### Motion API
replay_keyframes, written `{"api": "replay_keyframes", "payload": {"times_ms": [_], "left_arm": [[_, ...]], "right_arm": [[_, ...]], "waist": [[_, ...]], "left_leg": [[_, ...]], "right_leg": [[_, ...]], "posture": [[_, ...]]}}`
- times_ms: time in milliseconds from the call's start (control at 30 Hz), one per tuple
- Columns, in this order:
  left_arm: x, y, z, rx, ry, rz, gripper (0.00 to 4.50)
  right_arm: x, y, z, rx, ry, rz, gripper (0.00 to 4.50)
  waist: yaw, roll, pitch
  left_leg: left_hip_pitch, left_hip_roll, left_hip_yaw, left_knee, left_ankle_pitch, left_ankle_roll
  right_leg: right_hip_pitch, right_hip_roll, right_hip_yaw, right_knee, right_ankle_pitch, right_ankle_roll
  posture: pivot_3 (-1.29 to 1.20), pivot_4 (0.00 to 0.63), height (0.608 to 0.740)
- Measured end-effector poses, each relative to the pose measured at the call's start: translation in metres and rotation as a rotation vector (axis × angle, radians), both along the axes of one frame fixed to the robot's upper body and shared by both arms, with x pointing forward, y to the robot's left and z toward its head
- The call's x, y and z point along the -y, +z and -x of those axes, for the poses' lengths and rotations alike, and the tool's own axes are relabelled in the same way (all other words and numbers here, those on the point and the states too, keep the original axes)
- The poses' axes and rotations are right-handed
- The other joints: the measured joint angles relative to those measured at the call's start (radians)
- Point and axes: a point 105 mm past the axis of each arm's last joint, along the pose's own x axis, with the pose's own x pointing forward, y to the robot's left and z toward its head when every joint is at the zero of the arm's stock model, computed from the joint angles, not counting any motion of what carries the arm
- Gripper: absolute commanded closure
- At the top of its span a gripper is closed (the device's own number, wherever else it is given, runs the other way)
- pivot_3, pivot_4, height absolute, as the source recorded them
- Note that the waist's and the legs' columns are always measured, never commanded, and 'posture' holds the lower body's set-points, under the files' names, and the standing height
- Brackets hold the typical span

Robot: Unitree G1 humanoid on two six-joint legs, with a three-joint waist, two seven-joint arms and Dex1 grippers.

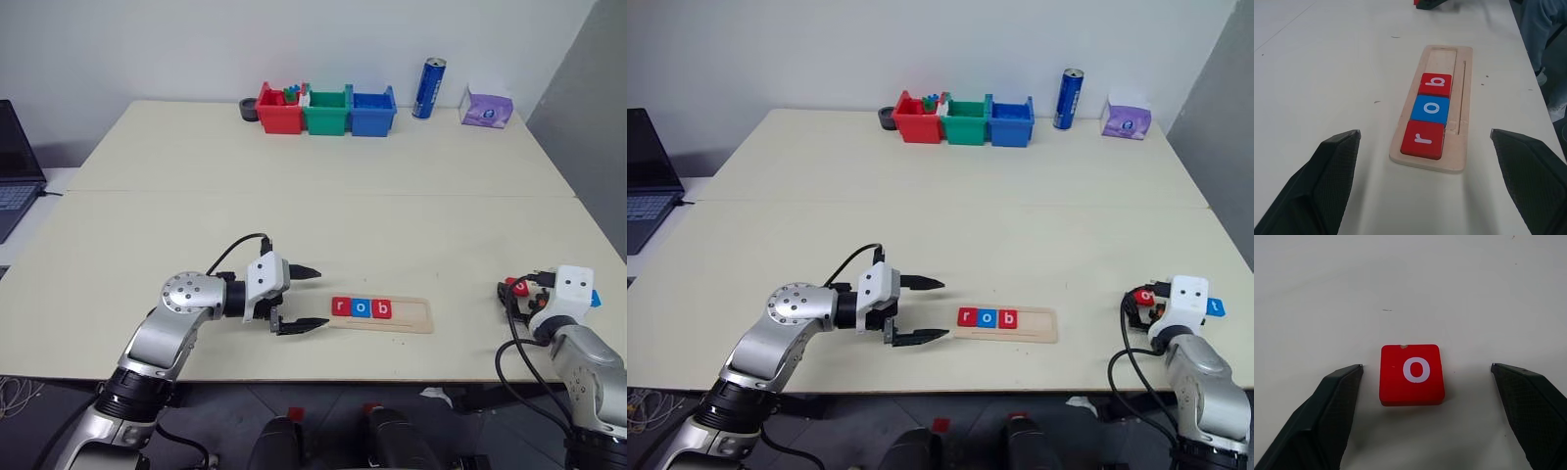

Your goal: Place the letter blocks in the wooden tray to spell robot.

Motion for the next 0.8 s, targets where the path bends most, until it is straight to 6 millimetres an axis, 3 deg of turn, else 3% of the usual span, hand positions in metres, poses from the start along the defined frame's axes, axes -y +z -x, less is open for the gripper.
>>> {"api": "replay_keyframes", "payload": {"times_ms": [233, 267, 533, 800], "left_arm": [[-0.002, -0.001, 0.001, -0.003, -0.008, -0.016, 0.0], [-0.002, -0.001, 0.001, -0.003, -0.007, -0.017, 0.0], [-0.004, -0.002, 0.002, 0.004, -0.009, -0.028, 0.0], [-0.004, -0.002, 0.002, 0.011, -0.013, -0.029, 0.0]], "right_arm": [[-0.002, -0.001, -0.006, 0.005, 0.01, -0.014, 2.93], [-0.001, -0.001, -0.006, 0.003, 0.014, -0.013, 3.05], [-0.006, 0.003, 0.005, -0.069, 0.224, 0.009, 3.04], [-0.061, 0.005, 0.034, -0.21, 0.722, 0.052, 3.04]], "waist": [[0.0, -0.003, -0.002], [0.0, -0.003, -0.002], [0.001, -0.003, -0.002], [-0.001, -0.003, -0.002]], "left_leg": [[0.0, 0.0, 0.0, 0.0, 0.0, 0.0], [0.0, 0.0, 0.0, 0.0, 0.0, 0.0], [0.0, 0.0, -0.001, -0.001, 0.0, 0.0], [0.001, 0.0, -0.001, 0.0, 0.0, 0.0]], "right_leg": [[0.001, 0.0, 0.0, 0.0, 0.0, 0.0], [0.001, 0.0, 0.0, 0.0, 0.0, 0.0], [0.001, 0.0, -0.001, 0.0, 0.0, 0.0], [0.001, 0.001, -0.001, 0.0, 0.0, 0.0]], "posture": [[0.0, 0.15, 0.74], [0.0, 0.15, 0.74], [0.0, 0.15, 0.74], [0.0, 0.15, 0.74]]}}
